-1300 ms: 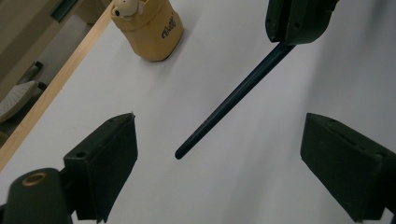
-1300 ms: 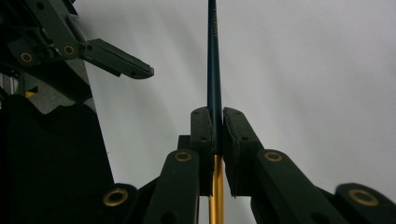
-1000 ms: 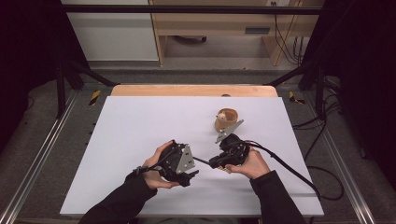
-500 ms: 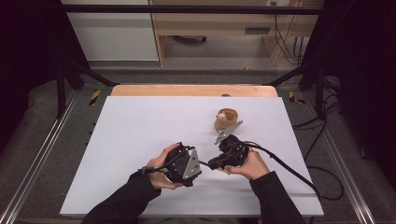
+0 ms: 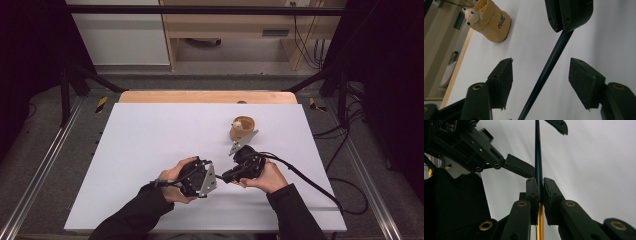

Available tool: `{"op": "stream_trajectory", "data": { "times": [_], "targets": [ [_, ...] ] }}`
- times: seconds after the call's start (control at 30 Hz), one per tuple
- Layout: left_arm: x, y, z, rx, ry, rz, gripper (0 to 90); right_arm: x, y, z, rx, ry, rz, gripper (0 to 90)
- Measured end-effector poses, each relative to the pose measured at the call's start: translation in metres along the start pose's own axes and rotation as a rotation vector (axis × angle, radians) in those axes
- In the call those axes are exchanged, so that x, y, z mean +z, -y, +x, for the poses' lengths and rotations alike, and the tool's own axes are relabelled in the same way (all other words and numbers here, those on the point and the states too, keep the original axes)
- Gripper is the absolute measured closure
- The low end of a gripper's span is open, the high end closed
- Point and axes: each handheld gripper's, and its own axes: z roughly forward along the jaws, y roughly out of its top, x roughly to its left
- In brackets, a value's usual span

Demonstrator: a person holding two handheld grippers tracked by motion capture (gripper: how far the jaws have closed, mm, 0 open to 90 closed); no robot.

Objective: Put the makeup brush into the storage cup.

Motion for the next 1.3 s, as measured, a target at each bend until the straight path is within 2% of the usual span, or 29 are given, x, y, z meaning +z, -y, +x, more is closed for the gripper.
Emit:
{"op": "stream_trajectory", "data": {
  "times": [0.13, 0.6, 0.9, 1.3],
  "targets": [
    [0.001, -0.002, -0.003, 0.036, -0.020, 0.000, 42.9, 0.000, 0.000, 0.000, -0.006, -0.004, 0.004, 83.4],
    [0.004, -0.003, -0.008, 0.106, -0.031, -0.001, 65.4, 0.002, 0.000, 0.000, -0.004, -0.013, 0.004, 83.4],
    [0.004, -0.003, -0.010, 0.134, -0.018, -0.004, 75.4, 0.003, 0.001, 0.000, -0.010, -0.018, 0.007, 83.4],
    [0.005, -0.003, -0.016, 0.185, 0.013, 0.002, 82.2, 0.003, 0.001, 0.001, -0.011, -0.028, 0.009, 83.3]
  ]
}}
